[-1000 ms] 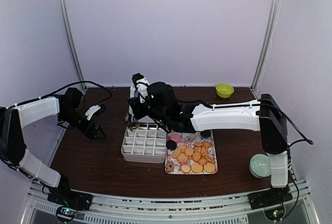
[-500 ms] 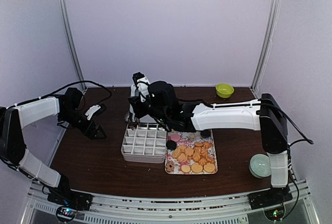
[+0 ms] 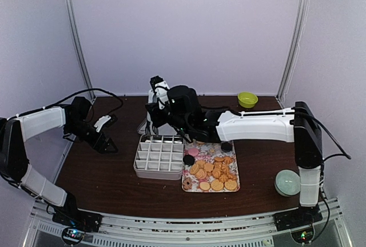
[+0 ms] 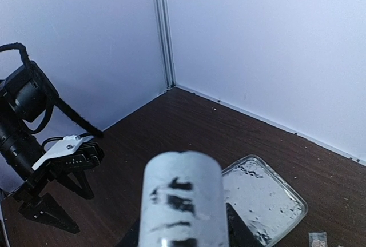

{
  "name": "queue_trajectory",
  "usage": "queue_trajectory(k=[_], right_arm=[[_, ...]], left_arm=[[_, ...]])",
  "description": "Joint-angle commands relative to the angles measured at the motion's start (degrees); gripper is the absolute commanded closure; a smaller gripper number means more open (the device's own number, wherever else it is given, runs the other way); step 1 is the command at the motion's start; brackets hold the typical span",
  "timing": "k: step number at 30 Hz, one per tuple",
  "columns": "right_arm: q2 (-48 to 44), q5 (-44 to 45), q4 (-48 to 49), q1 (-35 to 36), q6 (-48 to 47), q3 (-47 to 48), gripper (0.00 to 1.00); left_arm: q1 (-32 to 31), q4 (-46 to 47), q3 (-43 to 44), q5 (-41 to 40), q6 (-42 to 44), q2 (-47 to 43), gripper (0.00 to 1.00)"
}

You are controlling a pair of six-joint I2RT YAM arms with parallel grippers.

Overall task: Pack the cookies
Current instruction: Place the fake cookies in the empty pocket of the box, then pick up the fake cookies from the plate.

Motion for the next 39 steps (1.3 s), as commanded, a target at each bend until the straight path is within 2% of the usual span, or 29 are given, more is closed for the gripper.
queue_trajectory(k=[1, 4, 11, 18, 22, 29, 39], right_arm=[[-11.4, 4.2, 2.6, -0.7, -0.7, -7.3, 0.66], [-19.0, 6.5, 2.3, -0.7, 0.0, -16.0, 0.65], [-37.6, 10.9, -7.3, -0.3, 7.4, -34.2, 0.65], [-50.2, 16.5, -21.2, 2.0, 14.7, -44.6, 0.63], [-52.9, 17.2, -25.1, 2.4, 17.7, -47.3, 0.60], [-52.6, 15.8, -21.6, 2.4, 19.2, -49.5, 0.60], [-50.6, 16.1, -17.3, 2.4, 17.9, -48.2, 0.76]], left_arm=[[-0.1, 1.0, 1.2, 1.2, -0.6, 1.1, 0.21], [0.0, 1.8, 1.6, 1.1, -0.8, 1.7, 0.21], [-0.7, 2.4, 3.6, 1.7, -1.7, 3.5, 0.22], [-1.5, 2.4, 3.8, 2.1, -2.1, 3.5, 0.22], [-1.6, 2.1, 4.1, 2.1, -1.9, 3.5, 0.22], [-1.7, 1.7, 4.4, 2.2, -2.1, 3.3, 0.22], [-1.7, 0.9, 4.3, 1.9, -1.8, 3.4, 0.23]])
